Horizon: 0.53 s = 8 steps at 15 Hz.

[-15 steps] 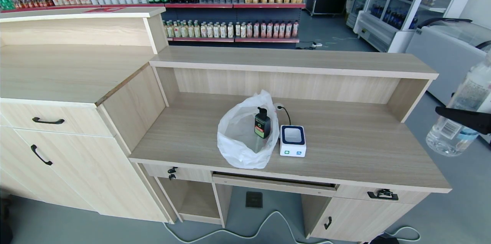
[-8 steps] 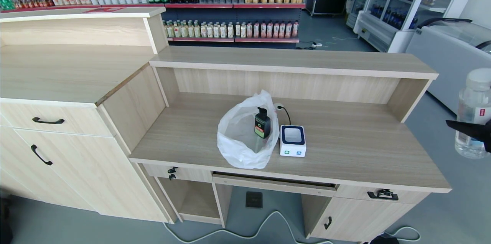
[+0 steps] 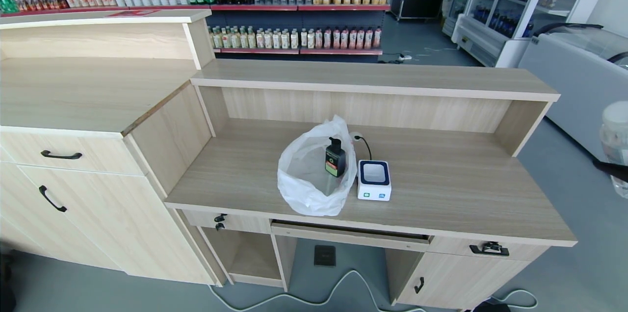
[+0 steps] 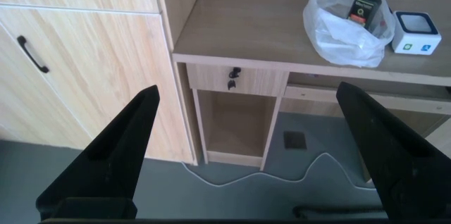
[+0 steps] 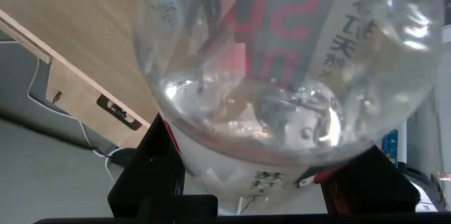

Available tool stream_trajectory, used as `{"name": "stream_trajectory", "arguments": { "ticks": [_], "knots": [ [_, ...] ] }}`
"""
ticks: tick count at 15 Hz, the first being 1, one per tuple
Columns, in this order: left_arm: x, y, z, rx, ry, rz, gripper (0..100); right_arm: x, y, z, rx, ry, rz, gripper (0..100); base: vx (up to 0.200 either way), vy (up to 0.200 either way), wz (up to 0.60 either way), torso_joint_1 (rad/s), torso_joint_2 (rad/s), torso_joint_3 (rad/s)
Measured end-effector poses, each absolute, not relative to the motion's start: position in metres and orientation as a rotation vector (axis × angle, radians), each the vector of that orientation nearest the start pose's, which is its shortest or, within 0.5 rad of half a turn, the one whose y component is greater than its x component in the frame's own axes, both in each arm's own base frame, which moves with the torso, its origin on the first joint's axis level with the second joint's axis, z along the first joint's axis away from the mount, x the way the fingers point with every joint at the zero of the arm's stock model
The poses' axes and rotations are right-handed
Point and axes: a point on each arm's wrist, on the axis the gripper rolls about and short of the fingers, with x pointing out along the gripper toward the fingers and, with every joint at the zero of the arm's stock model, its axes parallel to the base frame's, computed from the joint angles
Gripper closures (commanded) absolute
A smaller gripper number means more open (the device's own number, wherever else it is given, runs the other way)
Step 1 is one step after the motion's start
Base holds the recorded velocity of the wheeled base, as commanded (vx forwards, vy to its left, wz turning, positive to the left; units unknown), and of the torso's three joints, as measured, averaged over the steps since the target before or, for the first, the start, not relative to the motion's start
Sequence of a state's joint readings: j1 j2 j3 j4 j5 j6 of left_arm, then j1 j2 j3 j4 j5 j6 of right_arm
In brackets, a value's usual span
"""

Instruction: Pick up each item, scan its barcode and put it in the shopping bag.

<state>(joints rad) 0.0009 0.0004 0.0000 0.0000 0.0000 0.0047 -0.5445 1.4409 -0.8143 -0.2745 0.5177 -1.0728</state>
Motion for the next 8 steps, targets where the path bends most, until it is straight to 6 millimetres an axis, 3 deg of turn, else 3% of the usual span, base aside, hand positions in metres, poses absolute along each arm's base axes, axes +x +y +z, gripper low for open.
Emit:
{"name": "stream_trajectory", "arguments": {
  "ticks": [6,8],
  "knots": [
    [-0.023,0.0,0.075,0.005,0.0,0.002,0,0.224,-0.125,0.227,-0.958,0.246,0.073,100,0.0,0.0,0.6,0.006,0.0,0.002],
    [-0.023,0.0,0.075,0.005,0.0,0.001,0,0.234,-0.126,0.222,-0.955,0.241,0.089,100,0.0,0.0,0.0,0.0,0.0,0.0]
  ]
}}
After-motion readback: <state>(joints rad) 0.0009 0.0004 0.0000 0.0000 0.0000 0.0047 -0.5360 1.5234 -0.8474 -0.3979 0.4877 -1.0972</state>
